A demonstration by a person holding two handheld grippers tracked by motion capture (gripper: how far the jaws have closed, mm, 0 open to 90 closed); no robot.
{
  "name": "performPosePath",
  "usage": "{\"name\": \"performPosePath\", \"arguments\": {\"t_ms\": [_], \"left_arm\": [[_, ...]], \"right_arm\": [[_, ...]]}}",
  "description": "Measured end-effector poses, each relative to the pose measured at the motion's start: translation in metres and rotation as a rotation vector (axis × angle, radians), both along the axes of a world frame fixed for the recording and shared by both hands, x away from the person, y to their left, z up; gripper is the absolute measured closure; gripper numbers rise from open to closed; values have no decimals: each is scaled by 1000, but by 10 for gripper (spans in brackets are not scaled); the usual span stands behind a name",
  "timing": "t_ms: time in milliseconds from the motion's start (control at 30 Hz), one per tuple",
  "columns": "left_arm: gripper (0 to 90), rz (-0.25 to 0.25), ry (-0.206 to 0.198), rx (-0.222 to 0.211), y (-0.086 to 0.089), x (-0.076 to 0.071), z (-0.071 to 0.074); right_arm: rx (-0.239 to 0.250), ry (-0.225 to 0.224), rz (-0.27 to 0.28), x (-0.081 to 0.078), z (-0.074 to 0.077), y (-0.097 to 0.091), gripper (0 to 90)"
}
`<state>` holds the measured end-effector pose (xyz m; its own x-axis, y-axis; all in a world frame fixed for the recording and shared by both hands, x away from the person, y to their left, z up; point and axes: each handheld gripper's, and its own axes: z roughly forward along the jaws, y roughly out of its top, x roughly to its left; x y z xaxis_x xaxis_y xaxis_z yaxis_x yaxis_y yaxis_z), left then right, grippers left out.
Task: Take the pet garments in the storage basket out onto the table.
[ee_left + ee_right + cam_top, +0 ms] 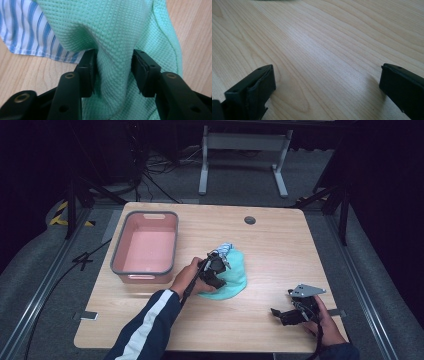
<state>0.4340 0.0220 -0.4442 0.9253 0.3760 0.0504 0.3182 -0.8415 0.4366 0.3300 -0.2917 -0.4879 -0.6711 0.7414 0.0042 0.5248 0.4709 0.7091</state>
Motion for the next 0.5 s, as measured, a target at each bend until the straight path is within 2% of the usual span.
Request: {"name": "performPosePath", "arguments": {"t_ms": [67,333,500], "left_arm": [[507,11,-13,1,1,-1,4],[337,69,-51,-41,10,-2,21],[301,59,-53,-61,16,-5,29]], "right_arm": [[0,0,1,0,0,0,7],[1,0,0,0,0,0,7],[1,2,-1,0,0,0,7]]}}
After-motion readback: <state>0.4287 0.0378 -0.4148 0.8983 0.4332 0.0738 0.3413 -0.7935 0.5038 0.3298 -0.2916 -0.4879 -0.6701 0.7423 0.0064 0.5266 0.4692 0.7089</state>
